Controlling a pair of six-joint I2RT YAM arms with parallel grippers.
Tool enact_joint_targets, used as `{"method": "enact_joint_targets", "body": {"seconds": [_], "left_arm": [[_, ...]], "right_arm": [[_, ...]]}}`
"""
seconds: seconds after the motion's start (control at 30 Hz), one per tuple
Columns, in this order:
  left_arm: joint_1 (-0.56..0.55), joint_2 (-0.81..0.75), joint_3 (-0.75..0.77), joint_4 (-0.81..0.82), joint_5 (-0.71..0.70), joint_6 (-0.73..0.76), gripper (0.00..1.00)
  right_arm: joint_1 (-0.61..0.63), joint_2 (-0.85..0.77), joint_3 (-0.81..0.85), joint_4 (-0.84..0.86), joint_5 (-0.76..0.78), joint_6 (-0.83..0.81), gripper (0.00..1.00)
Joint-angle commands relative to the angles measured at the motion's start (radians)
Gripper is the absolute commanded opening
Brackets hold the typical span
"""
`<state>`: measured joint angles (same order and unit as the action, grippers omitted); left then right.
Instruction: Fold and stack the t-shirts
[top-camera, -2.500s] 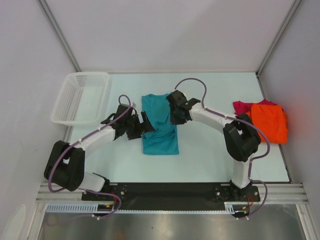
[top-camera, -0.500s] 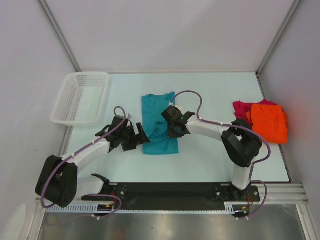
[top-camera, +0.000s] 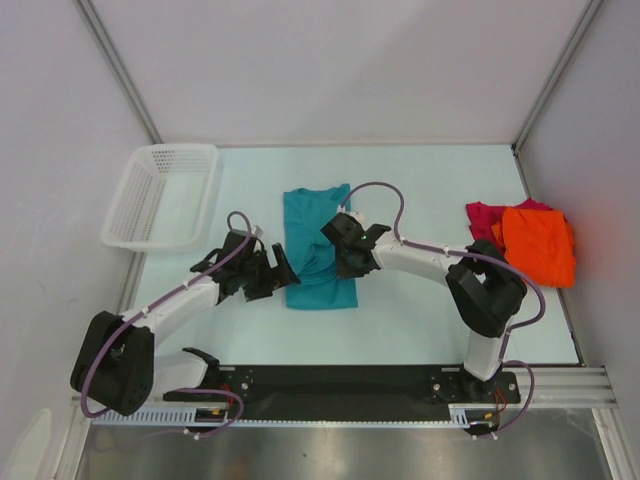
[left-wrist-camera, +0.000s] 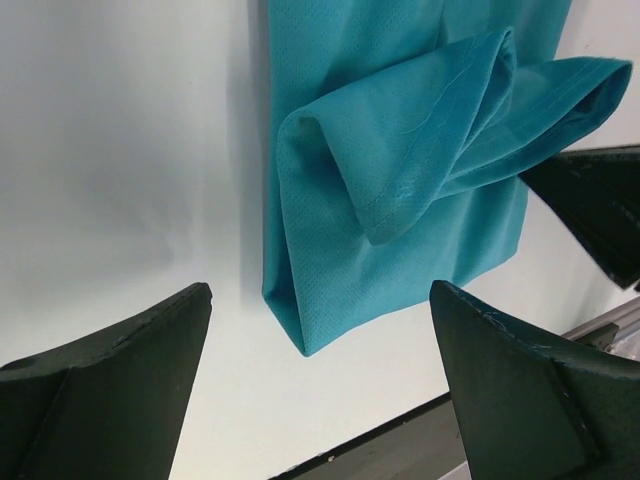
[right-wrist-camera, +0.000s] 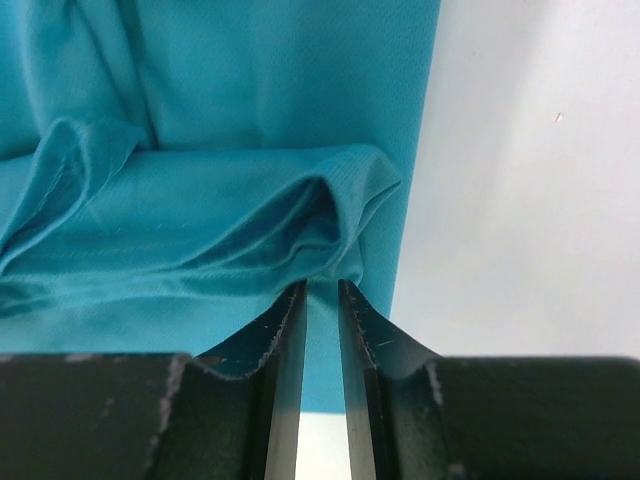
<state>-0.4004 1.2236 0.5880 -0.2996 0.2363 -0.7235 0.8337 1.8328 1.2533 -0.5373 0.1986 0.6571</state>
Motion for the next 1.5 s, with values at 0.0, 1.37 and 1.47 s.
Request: {"method": "enact_joint_targets", "body": {"seconds": [0.0,1.37,1.47], "left_arm": [[0.009,-0.042,0.075,0.005,-0.032,0.021,0.96],[-0.06,-0.078,0.081,-0.084,-0.129,0.087,0.92],[-0.058,-0.087,0.081,-0.09,-0.137,0.09,0.92]], "right_arm": [[0.041,-0.081,0.014,-0.027,0.021,0.027,0.25],[0.024,0.198,0.239,0.033,0.015,-0.027,0.23],[0.01,0.2,0.247,0.031,0.018,-0.033,0.23]]}}
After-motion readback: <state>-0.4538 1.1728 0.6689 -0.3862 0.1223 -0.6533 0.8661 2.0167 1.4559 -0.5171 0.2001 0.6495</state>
